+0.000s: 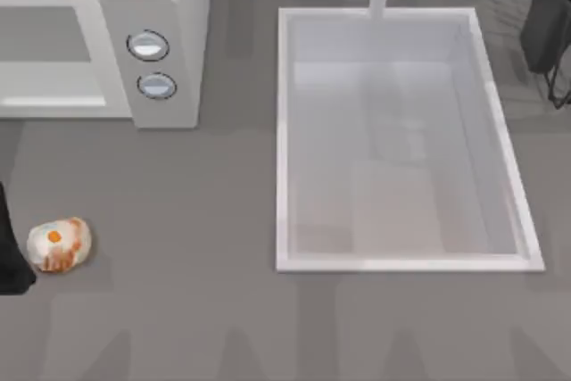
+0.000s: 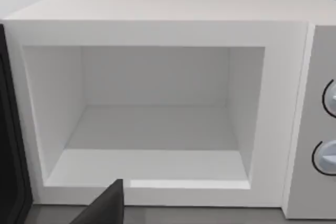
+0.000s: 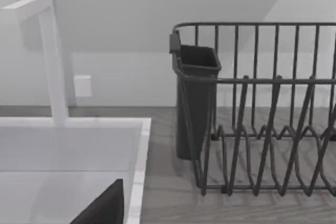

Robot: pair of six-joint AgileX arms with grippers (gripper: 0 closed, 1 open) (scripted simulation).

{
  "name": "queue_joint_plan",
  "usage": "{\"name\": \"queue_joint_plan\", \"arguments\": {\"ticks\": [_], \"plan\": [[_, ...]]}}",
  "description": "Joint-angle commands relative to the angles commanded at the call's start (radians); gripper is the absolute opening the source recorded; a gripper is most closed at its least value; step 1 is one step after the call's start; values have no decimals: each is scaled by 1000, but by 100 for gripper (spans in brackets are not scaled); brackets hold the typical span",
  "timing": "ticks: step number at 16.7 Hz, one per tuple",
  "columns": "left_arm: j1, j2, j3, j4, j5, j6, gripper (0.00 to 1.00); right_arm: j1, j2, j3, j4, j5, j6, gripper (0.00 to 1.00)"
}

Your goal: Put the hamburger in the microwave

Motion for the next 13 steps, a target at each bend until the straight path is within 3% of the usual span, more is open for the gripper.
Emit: {"name": "queue_joint_plan", "arguments": {"ticks": [6, 13], "plan": [[-12, 106, 93, -69, 6, 93, 100, 0, 0, 0, 0, 0, 0, 100], [-45, 688, 473, -386, 10, 496, 100, 0, 0, 0, 0, 0, 0, 100]]}}
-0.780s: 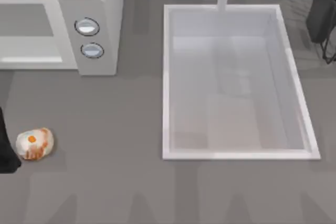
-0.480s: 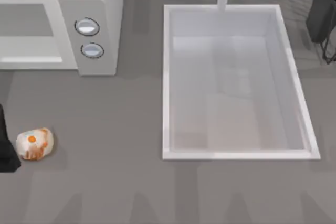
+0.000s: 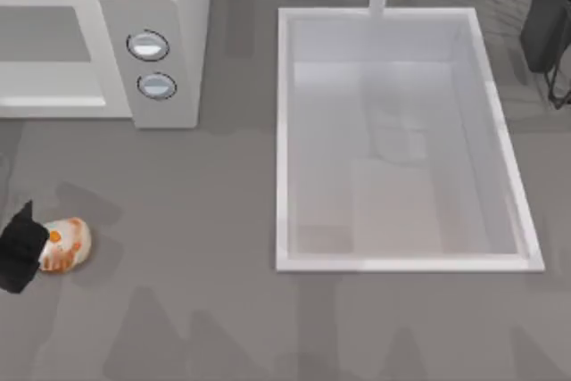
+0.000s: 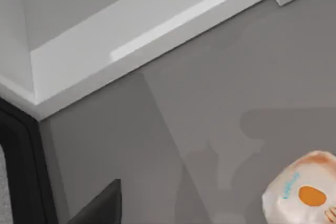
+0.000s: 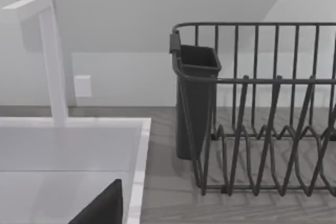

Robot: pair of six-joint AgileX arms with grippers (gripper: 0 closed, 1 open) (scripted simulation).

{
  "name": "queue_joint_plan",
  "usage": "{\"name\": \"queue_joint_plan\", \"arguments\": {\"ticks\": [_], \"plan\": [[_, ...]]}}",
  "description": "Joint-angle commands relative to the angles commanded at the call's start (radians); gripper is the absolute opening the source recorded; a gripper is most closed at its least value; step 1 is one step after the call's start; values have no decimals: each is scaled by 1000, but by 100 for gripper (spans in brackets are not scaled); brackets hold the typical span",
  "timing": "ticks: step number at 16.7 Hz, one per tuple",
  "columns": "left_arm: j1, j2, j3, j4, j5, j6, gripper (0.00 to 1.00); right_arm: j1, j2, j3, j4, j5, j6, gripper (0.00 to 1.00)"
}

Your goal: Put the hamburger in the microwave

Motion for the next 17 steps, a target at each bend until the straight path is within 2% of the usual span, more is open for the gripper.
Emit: {"name": "queue_joint_plan", "arguments": {"ticks": [5, 10, 14, 17], "plan": [[-20, 511, 301, -277, -8, 334, 100, 0, 0, 0, 0, 0, 0, 100], [-33, 897, 559, -487, -11, 599, 100, 0, 0, 0, 0, 0, 0, 100], [-40, 1061, 685, -575, -9, 718, 100, 0, 0, 0, 0, 0, 0, 100], [-41, 1089, 708, -589, -8, 739, 100, 0, 0, 0, 0, 0, 0, 100]]}}
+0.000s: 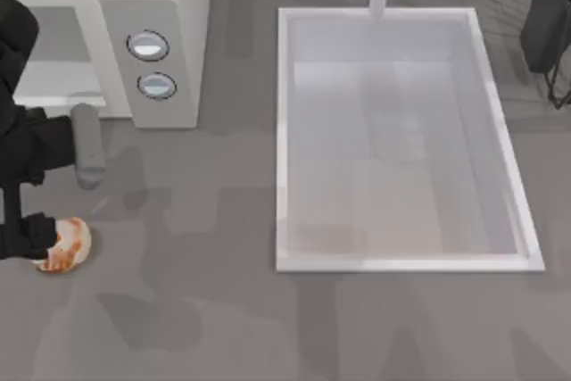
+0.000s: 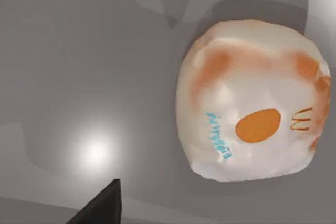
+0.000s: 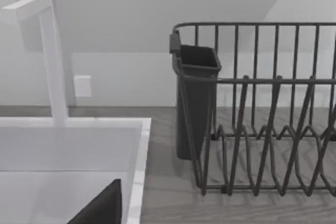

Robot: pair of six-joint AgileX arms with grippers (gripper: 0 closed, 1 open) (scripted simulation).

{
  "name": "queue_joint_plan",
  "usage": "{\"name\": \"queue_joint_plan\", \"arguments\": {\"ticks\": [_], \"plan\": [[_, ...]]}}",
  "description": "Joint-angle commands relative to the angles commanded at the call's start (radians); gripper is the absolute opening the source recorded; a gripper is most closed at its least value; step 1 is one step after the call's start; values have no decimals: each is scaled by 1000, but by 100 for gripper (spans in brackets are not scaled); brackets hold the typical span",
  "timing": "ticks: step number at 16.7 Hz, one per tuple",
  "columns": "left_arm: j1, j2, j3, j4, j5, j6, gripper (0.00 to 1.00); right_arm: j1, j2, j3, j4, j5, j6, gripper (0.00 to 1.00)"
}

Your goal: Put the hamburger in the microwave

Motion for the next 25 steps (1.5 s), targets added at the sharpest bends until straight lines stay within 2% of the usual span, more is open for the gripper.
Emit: {"name": "queue_joint_plan", "arguments": {"ticks": [6, 14, 22, 25], "plan": [[6, -3, -17, 16, 0, 2, 100, 0, 0, 0, 0, 0, 0, 100], [12, 78, -181, 260, 0, 12, 100, 0, 0, 0, 0, 0, 0, 100], [1, 153, -160, 313, 1, 4, 100, 0, 0, 0, 0, 0, 0, 100], [1, 153, -160, 313, 1, 4, 77, 0, 0, 0, 0, 0, 0, 100]]}}
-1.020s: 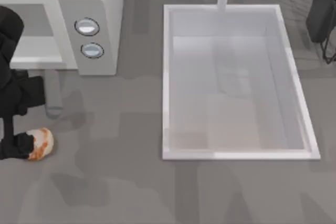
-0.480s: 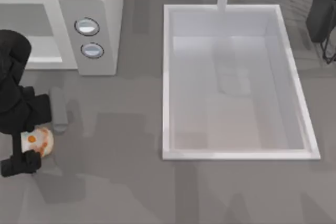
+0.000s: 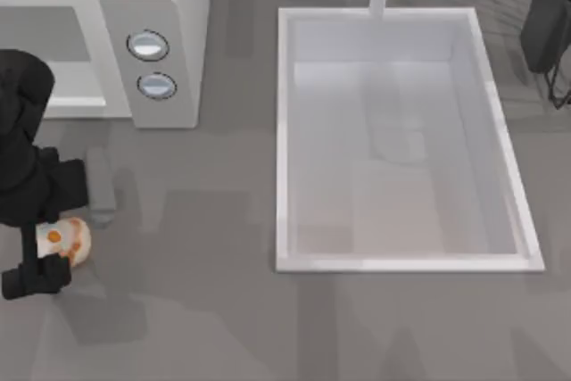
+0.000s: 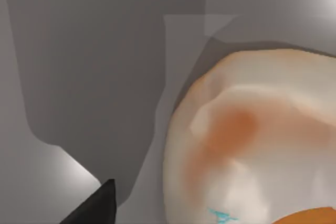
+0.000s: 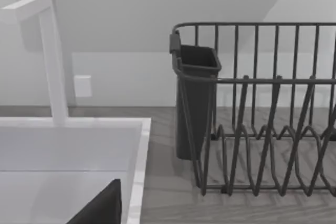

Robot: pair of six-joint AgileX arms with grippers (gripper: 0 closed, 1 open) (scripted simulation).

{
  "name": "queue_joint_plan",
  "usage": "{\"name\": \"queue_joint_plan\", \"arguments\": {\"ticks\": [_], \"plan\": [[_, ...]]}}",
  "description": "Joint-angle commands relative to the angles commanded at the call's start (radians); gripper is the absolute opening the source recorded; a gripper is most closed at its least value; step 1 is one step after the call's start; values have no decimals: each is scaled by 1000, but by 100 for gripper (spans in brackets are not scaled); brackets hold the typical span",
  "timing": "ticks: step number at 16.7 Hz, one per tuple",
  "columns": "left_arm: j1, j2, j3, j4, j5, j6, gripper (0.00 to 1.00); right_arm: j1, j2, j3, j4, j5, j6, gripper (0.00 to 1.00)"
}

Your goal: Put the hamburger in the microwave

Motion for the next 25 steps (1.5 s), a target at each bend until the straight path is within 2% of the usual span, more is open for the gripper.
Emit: {"name": "queue_joint_plan", "arguments": {"ticks": [10, 18, 19, 22, 25], "plan": [[0, 0, 0, 0, 0, 0, 2, 0, 0, 0, 0, 0, 0, 100], [0, 0, 0, 0, 0, 0, 0, 0, 0, 0, 0, 0, 0, 100], [11, -68, 12, -83, -9, -4, 0, 0, 0, 0, 0, 0, 0, 100], [10, -86, 44, -118, -9, -2, 0, 0, 0, 0, 0, 0, 0, 100], [9, -118, 108, -228, -9, 0, 0, 0, 0, 0, 0, 0, 0, 100]]}}
